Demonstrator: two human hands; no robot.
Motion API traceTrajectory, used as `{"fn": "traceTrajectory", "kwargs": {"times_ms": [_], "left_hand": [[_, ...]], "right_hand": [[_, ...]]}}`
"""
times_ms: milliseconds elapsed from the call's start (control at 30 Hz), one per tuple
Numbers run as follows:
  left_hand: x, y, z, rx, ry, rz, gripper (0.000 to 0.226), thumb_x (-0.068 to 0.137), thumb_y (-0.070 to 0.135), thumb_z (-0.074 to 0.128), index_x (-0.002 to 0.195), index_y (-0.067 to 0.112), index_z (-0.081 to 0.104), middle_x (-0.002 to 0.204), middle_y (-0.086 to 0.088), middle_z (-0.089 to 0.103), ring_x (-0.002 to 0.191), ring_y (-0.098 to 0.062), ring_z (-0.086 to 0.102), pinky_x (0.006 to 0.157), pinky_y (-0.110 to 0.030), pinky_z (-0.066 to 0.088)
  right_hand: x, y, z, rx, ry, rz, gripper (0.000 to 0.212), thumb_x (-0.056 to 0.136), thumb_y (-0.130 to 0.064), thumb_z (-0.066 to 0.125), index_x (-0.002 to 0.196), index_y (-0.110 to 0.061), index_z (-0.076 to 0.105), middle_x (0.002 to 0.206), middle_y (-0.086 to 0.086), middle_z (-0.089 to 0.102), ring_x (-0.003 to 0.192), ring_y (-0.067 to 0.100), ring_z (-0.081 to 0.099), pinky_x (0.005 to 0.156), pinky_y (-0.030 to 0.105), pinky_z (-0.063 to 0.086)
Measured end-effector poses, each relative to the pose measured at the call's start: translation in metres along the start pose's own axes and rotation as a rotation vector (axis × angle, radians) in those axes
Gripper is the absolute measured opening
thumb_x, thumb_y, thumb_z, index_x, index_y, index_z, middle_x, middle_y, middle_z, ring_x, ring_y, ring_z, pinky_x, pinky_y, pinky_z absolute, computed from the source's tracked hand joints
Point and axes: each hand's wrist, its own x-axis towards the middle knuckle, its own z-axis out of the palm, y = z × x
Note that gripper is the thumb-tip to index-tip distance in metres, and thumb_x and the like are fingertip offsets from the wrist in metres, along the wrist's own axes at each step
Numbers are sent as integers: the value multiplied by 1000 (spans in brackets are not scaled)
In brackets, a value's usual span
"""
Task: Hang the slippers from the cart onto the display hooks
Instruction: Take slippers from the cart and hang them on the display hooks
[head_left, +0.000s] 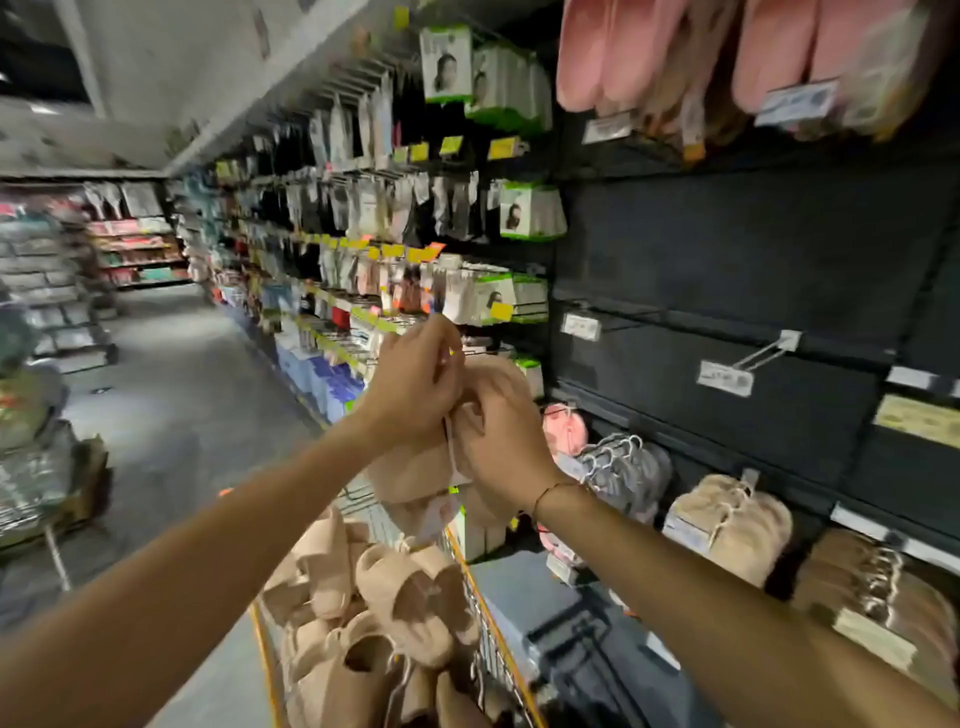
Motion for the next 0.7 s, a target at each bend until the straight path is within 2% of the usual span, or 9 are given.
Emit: {"fn": "traceTrajectory", "kwargs": {"times_ms": [67,133,200,300,400,433,500,600,700], "left_hand": [[25,58,17,-125,47,51,9,89,22,49,95,17,54,78,12,58,76,-22,59,73,-41,44],[46,118,35,-253,69,75,9,89,21,51,94,15,55,70,15,52,66,-13,52,65,-36,39],[61,179,53,-360,70,123,8,89,23,52,93,16,55,67,15,50,63,-10,50,63,-38,40],[75,268,82,-459,48,206,3,92,25,54,94,22,53,67,14,50,66,-11,53,68,-44,44],[86,352,100,-543,55,262,2,95,27,52,94,26,51,72,17,52,72,-8,52,72,-41,41],[90,379,103,-559,61,279,4,97,28,51,94,26,51,74,16,53,75,-9,53,74,-40,41],[99,429,105,-580,70,313,6,100,28,48,95,25,51,79,14,56,78,-11,54,79,-41,41],[113,496,101,-543,105,377,8,101,25,47,93,26,51,82,14,56,80,-9,50,81,-37,39],[125,546,96,-518,148,405,10,101,25,47,92,27,50,81,13,54,78,-10,49,78,-37,37]], "right_hand": [[-9,8,-61,-133,117,26,38,87,-34,37,108,-20,67,118,-2,63,122,19,46,107,38,35],[-26,22,-122,-307,207,62,30,91,-33,40,102,-26,67,120,-8,63,123,16,44,98,29,27],[-47,36,-181,-443,247,100,41,91,-41,31,102,-29,68,121,-12,63,124,14,42,93,30,23],[-82,48,-264,-521,296,214,48,90,-45,22,99,-33,67,113,-12,65,117,18,46,96,38,28],[-116,47,-342,-574,387,302,27,98,-36,36,78,-34,55,92,-14,62,98,17,48,80,33,23],[-126,47,-367,-581,410,319,29,99,-33,40,72,-33,48,87,-16,56,91,14,44,77,32,21],[-143,42,-413,-601,462,343,40,101,-31,43,61,-31,39,79,-17,47,84,10,36,86,36,30],[-161,41,-476,-679,580,362,44,99,-34,43,56,-29,43,68,-14,50,84,16,44,88,44,37],[-173,37,-528,-734,655,423,40,99,-36,42,61,-25,50,78,-8,60,95,23,49,85,42,35]]}}
